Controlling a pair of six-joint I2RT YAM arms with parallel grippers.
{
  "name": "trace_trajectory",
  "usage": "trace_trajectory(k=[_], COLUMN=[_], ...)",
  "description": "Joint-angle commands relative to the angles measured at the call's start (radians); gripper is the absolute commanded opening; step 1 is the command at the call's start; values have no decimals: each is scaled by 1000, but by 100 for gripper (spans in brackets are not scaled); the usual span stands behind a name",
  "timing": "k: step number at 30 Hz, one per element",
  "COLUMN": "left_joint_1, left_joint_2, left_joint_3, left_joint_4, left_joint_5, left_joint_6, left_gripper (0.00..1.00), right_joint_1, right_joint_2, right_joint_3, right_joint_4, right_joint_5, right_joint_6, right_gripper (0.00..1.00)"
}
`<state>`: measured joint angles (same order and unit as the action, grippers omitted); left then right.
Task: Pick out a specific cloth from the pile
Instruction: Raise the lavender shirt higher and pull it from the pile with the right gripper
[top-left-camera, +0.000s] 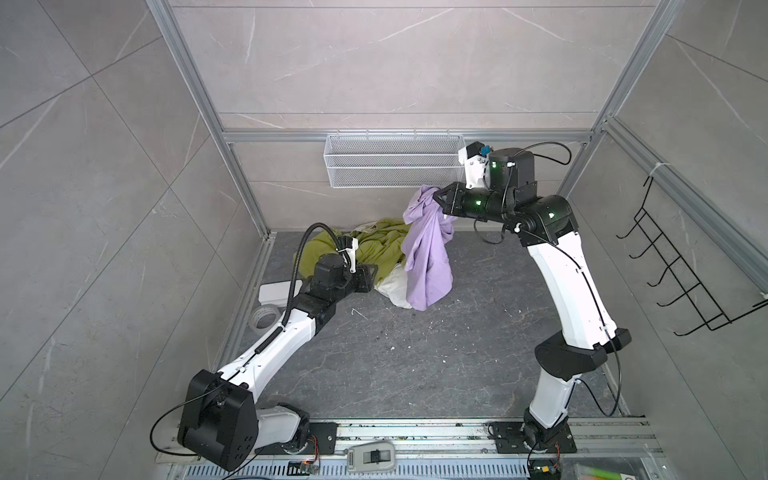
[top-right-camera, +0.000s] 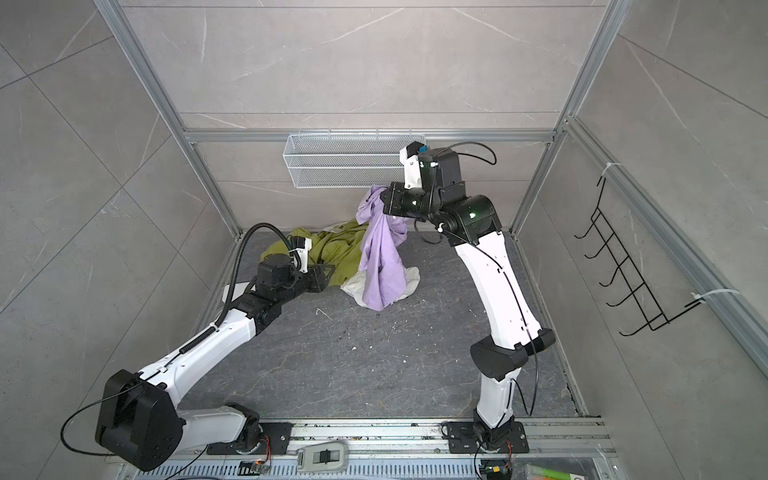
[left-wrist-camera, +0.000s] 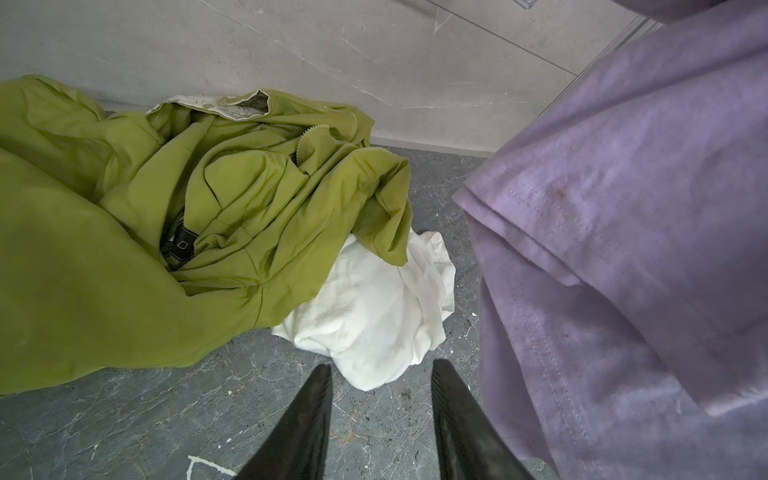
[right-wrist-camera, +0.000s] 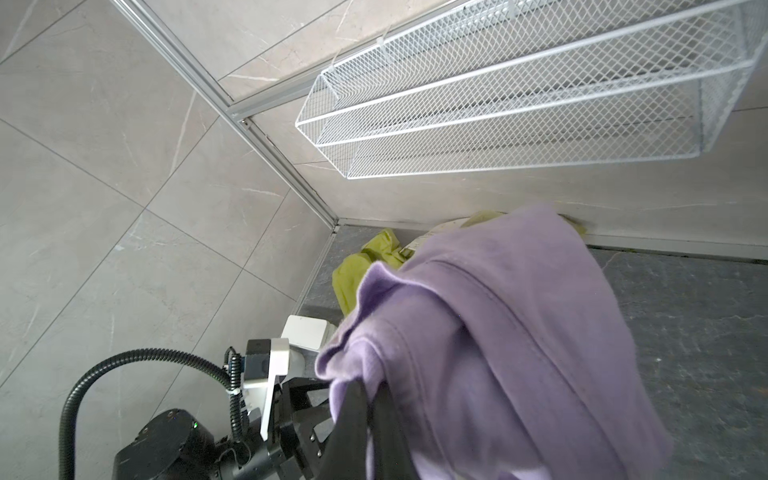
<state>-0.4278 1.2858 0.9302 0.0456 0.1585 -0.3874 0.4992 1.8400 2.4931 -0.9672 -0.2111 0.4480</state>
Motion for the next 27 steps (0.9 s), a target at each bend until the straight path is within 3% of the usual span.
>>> trace_trajectory(k=[1,27], left_joint_1=[-3,-3], left_joint_2=[-48,-182], left_joint_3=[-12,-74], left_joint_4=[7,-65], left_joint_5=[-14,-77], left_joint_6=[22,-13], left_gripper=[47,57], right_joint_1=[8,12], right_joint_2=[-85,-504], right_joint_3=[-76,-724], right_joint_4=[67,210], right_joint_5=[-95,-519], right_joint_6=[-22,-123], right_gripper=[0,0])
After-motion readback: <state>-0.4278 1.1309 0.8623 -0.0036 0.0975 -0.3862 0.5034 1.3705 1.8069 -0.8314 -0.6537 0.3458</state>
